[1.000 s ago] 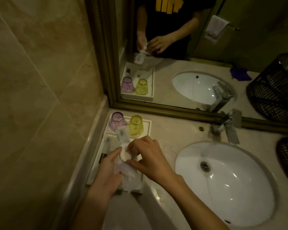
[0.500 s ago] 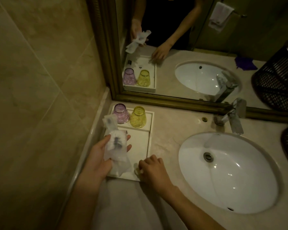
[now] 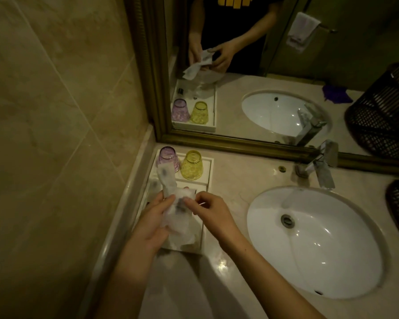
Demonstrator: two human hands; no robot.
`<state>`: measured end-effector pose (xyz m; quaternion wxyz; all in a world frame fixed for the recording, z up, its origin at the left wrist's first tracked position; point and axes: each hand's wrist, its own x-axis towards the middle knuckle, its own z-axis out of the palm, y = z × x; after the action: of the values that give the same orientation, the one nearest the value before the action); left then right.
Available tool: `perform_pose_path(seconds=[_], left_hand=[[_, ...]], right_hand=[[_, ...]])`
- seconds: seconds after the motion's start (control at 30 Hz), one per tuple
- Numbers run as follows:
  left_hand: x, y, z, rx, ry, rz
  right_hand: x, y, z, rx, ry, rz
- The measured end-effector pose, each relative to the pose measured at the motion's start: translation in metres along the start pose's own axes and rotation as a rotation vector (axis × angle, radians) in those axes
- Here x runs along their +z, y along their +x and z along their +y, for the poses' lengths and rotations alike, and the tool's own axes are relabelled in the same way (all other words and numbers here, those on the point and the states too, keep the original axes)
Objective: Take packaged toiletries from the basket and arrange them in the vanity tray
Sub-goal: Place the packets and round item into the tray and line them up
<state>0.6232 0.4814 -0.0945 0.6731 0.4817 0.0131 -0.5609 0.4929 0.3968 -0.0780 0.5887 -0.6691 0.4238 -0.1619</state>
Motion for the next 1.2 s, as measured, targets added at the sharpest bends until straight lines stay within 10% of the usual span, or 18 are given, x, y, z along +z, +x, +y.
perform_pose_path(seconds=[0.3,0.53,0.8,0.97,1.2], left_hand=[[-0.017,0.005,-0.001,0.008,-0.188,0.007],[-0.039,-0.002,-0.009,0.023,-0.208,0.007],[-0.053,-0.011,-0.010,0.025,-0.188,0.017],[-0.053,-0.005,-0.012,-0.004,-0.201,0.002],[-0.043,0.002,-0.020,-0.094,-0.243,-0.021]], right_hand=[[-0.022,0.033,0.015,0.153,0.144,0.198],[0.012,0.091,0.050,0.118,-0.528,0.171],[0.035,0.088,0.078,0.050,-0.350,0.102],[-0.001,0.066,0.090,-0.484,-0.902,0.100],[-0.006,0.076,0.097,-0.314,-1.275,-0.186]])
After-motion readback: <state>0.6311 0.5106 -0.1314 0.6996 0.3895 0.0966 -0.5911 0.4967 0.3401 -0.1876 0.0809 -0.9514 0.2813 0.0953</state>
